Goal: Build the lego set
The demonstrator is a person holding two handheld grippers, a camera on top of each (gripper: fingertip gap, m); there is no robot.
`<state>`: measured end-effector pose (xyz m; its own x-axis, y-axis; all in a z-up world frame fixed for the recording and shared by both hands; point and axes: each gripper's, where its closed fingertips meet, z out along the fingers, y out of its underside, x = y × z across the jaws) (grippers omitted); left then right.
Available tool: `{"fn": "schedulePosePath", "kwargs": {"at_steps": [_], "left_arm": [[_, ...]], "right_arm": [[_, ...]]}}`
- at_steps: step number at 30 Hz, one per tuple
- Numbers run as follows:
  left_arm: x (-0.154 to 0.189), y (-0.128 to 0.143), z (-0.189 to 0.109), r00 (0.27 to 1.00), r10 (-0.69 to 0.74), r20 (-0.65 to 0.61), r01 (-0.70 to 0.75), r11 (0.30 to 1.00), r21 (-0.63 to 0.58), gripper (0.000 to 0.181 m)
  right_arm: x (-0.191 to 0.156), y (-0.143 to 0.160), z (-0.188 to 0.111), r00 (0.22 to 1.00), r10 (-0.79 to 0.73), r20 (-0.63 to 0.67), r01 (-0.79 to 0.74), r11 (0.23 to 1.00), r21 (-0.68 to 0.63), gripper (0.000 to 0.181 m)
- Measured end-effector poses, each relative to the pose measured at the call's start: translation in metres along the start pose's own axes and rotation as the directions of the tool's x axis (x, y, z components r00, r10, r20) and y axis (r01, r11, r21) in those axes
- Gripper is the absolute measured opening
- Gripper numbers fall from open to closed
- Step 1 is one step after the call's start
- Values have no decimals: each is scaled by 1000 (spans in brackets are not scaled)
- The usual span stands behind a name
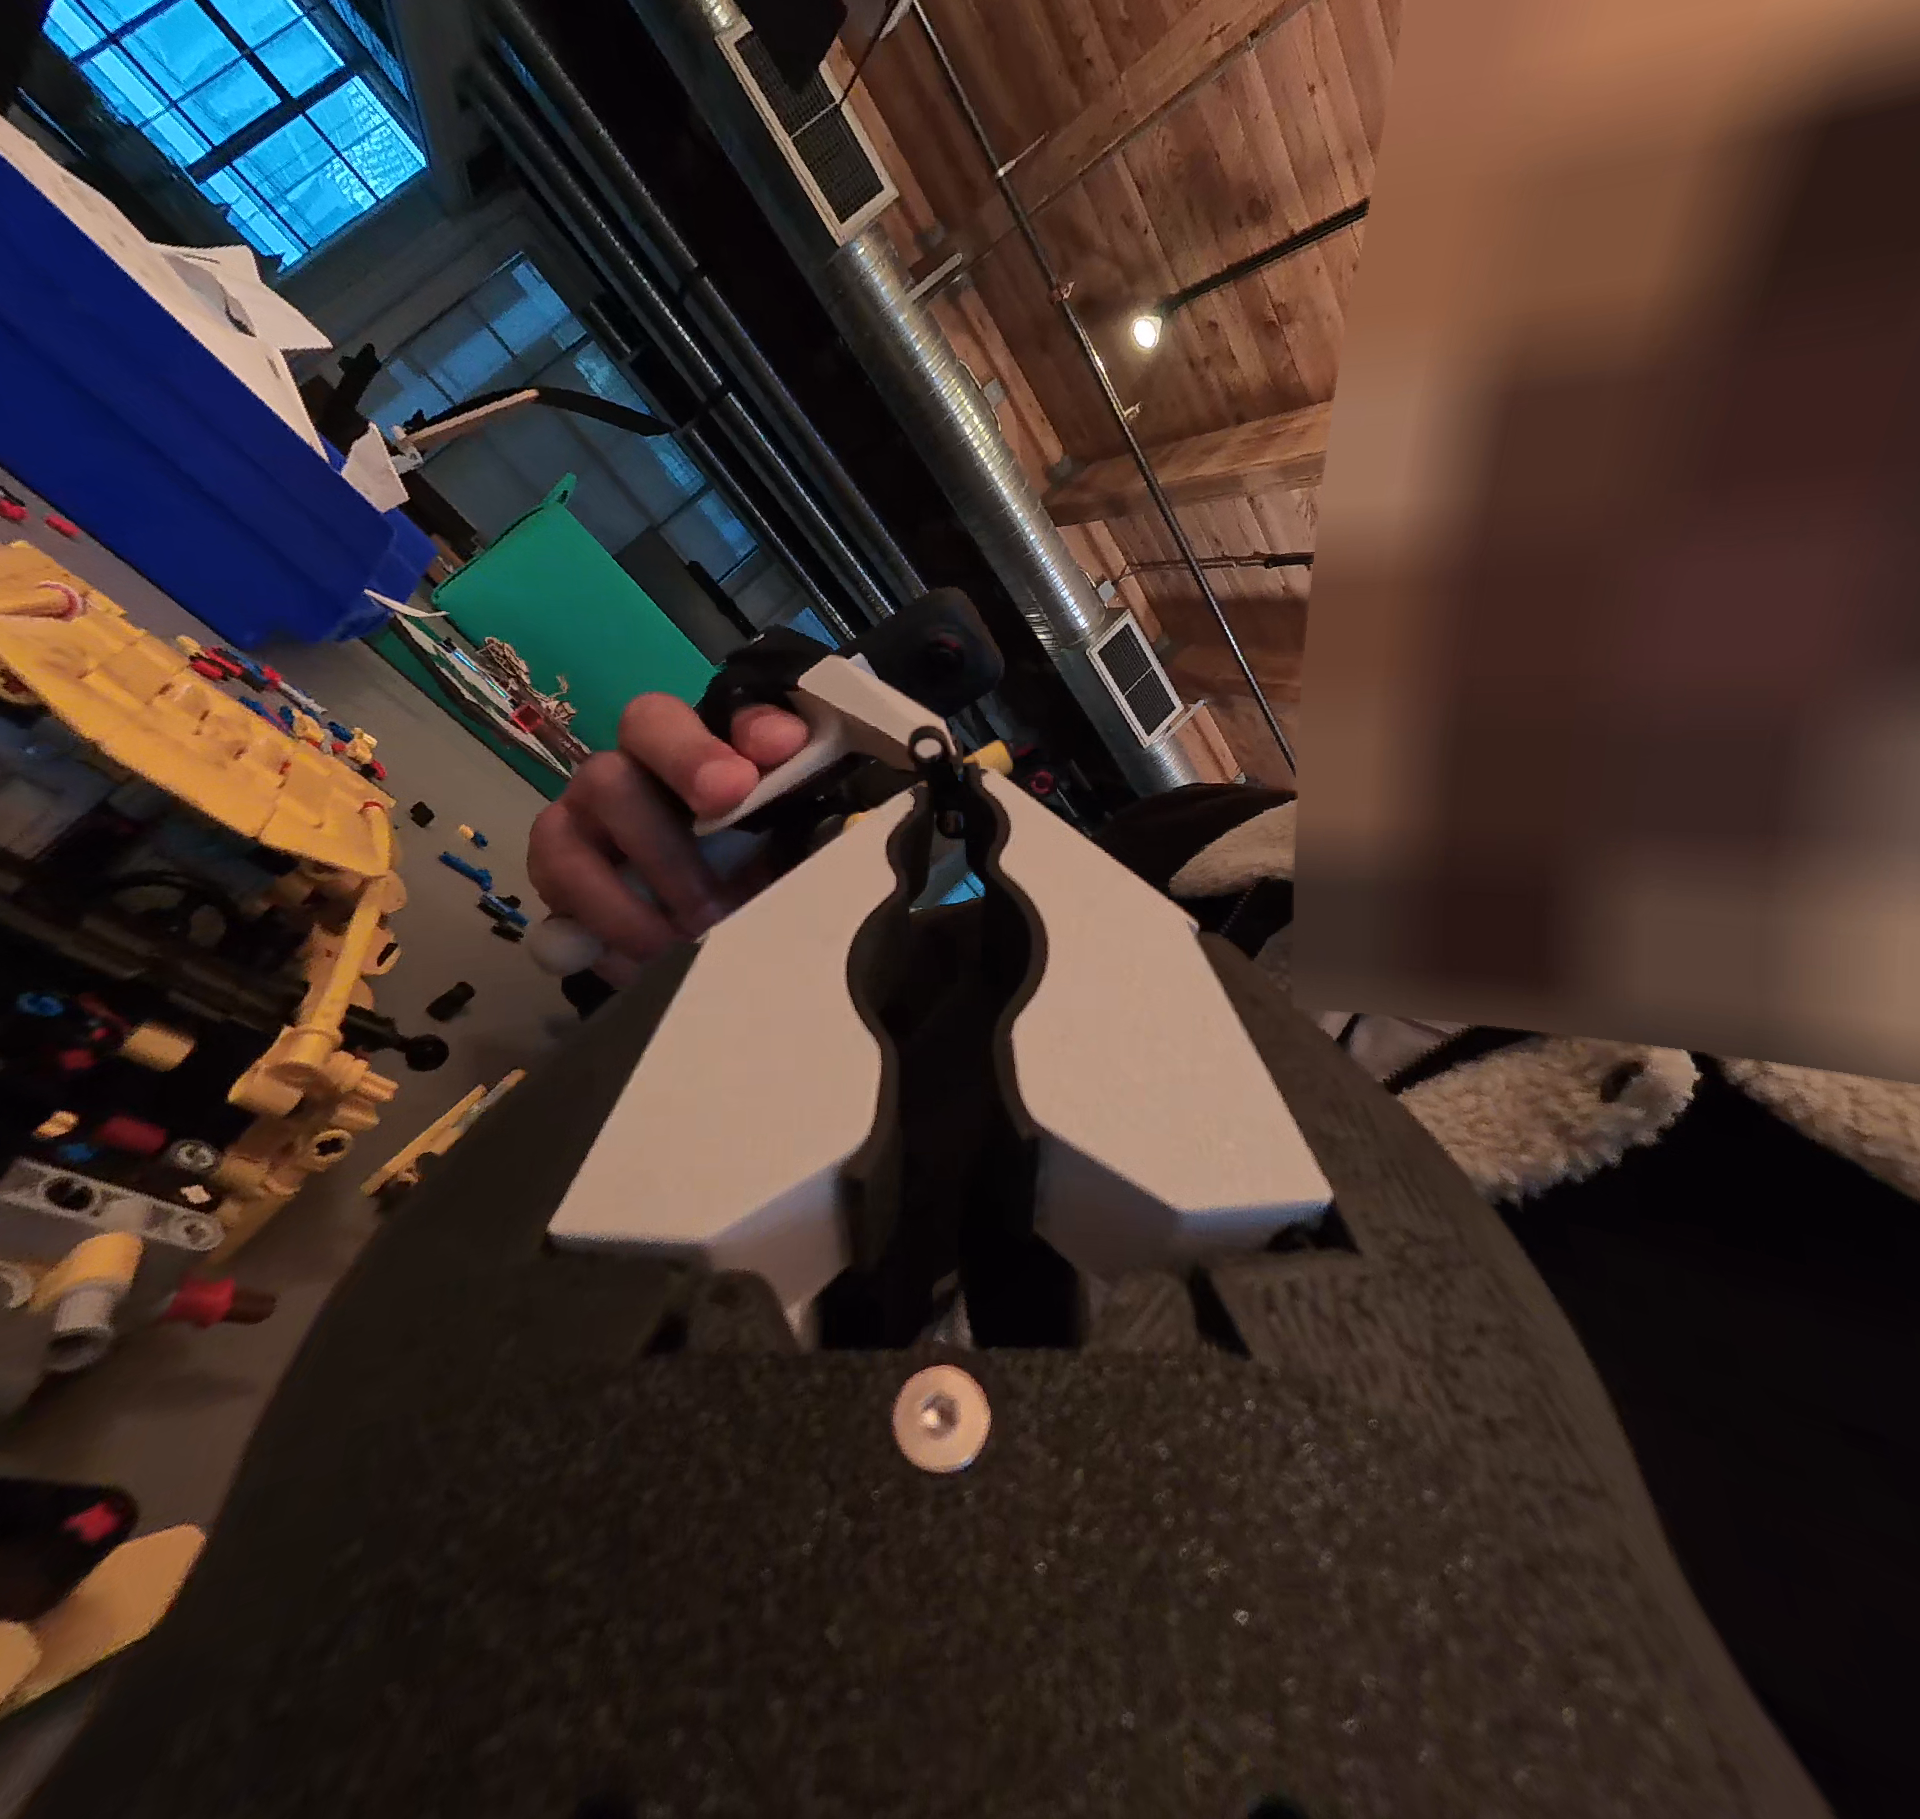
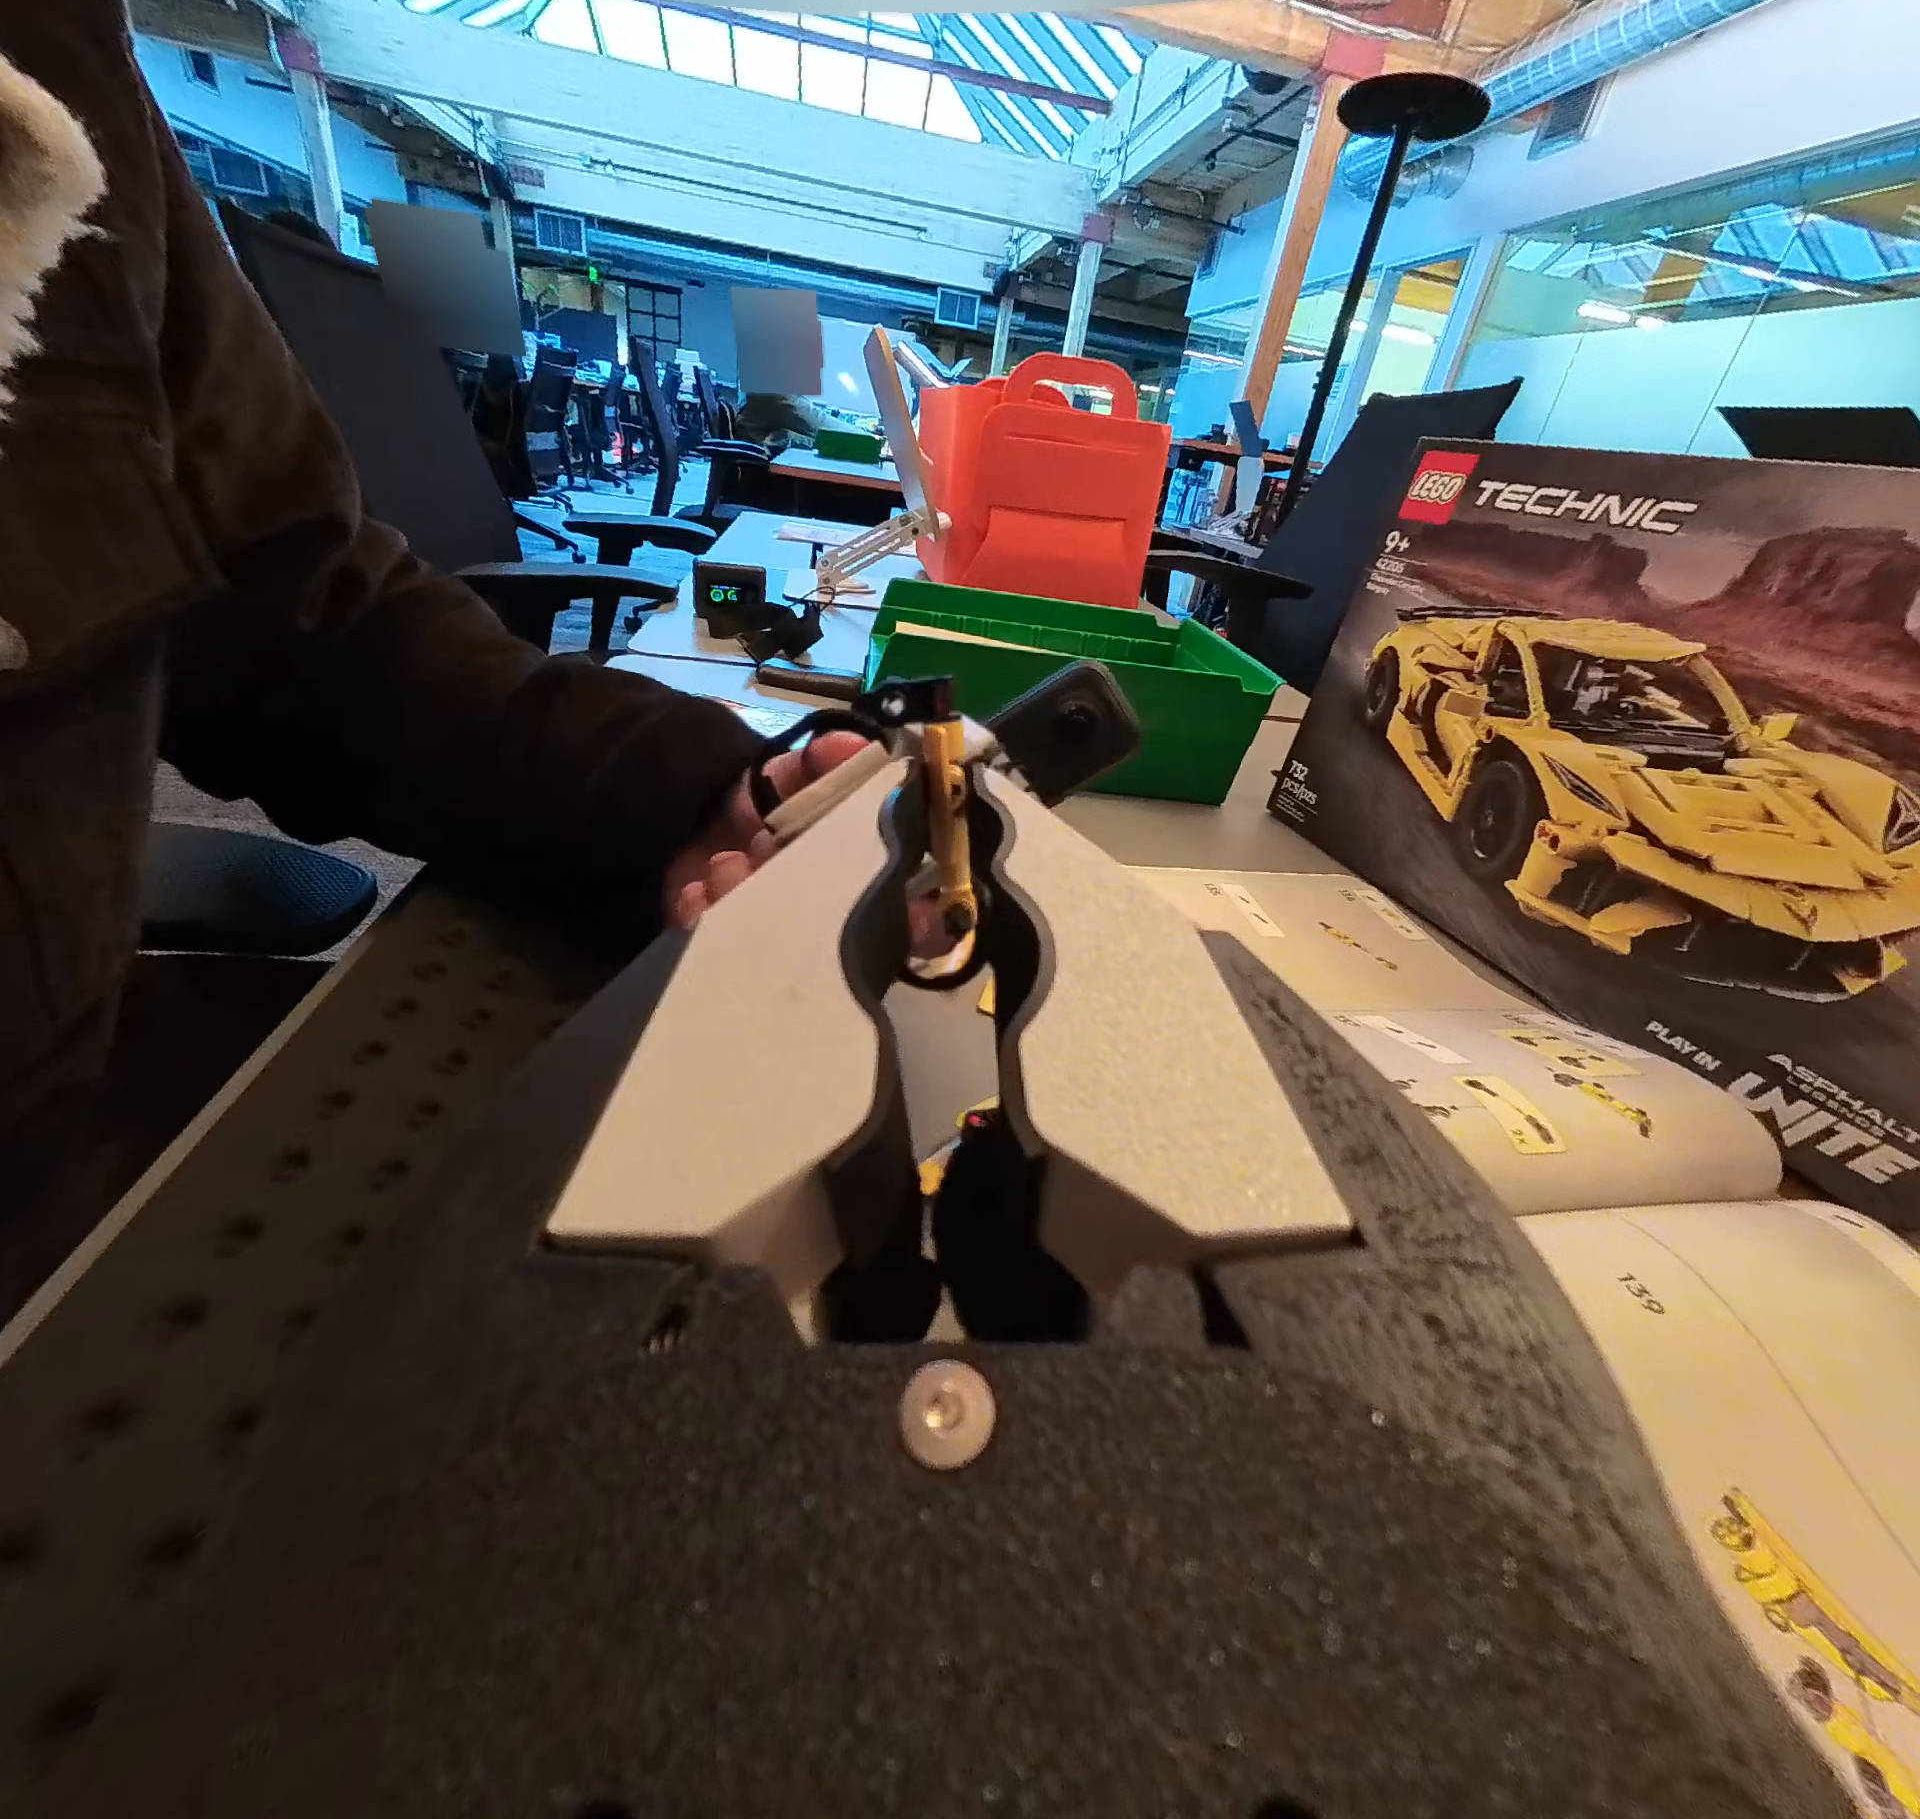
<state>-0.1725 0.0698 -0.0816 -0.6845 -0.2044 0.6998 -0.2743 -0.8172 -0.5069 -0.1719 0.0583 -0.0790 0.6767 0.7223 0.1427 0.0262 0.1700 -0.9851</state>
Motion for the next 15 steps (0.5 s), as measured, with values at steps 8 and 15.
{"fn": "schedulePosePath", "kwargs": {"at_steps": [8,15], "left_arm": [[-1,0,2,1000,-10,-2,10,1000,19,4],[-3,-5,4,1000,-10,8,10,998,68,4]], "right_arm": [[1,3,1,1000,-8,4,9,1000,-20,6],[6,3,2,997,-59,-50,58,998,-26,5]]}}
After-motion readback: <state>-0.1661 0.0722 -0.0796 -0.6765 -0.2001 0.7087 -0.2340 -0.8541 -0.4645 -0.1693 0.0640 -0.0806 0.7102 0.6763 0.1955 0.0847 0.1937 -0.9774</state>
